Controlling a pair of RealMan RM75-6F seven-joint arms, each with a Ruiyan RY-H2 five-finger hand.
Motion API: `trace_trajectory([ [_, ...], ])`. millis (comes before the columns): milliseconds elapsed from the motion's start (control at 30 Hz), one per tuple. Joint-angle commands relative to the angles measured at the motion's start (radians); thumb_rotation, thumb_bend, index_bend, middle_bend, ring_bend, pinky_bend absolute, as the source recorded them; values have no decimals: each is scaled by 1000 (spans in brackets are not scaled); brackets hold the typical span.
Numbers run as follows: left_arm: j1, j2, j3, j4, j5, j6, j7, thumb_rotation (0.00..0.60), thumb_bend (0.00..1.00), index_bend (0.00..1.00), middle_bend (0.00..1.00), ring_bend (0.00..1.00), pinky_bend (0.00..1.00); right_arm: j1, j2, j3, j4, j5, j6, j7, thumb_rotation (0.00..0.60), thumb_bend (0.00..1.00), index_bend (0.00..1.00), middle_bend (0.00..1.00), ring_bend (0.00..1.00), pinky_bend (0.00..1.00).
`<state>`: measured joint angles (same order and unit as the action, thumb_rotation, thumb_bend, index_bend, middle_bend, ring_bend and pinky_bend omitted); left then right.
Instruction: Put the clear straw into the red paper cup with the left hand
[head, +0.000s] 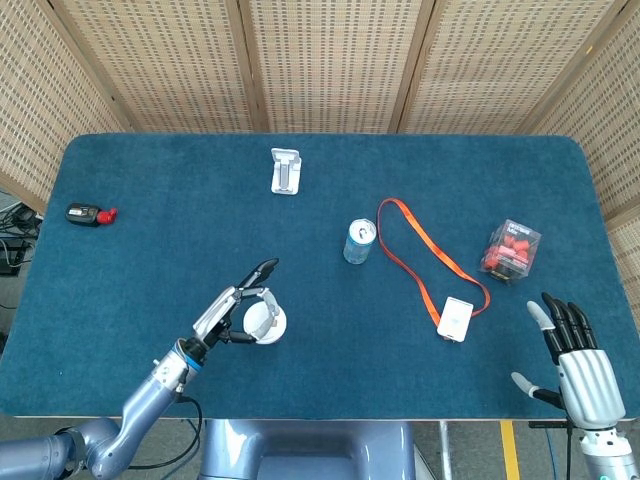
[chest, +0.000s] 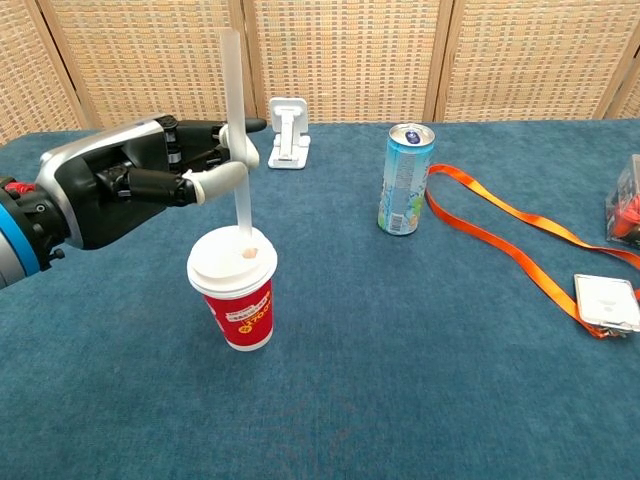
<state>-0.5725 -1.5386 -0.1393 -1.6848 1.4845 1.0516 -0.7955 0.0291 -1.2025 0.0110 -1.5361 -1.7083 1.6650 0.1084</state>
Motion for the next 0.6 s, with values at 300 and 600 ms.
trace_trajectory([
  [300, -5, -27, 17, 38, -7, 0, 7, 600, 458, 603, 0, 0, 0, 1, 0, 1, 2, 1, -1, 2, 600, 33, 14, 0, 0, 0],
  [600, -4, -33, 45, 91, 8, -2, -1, 600, 419, 390, 0, 0, 0, 1, -1, 1, 2, -1, -1, -1, 600, 33, 14, 0, 0, 0],
])
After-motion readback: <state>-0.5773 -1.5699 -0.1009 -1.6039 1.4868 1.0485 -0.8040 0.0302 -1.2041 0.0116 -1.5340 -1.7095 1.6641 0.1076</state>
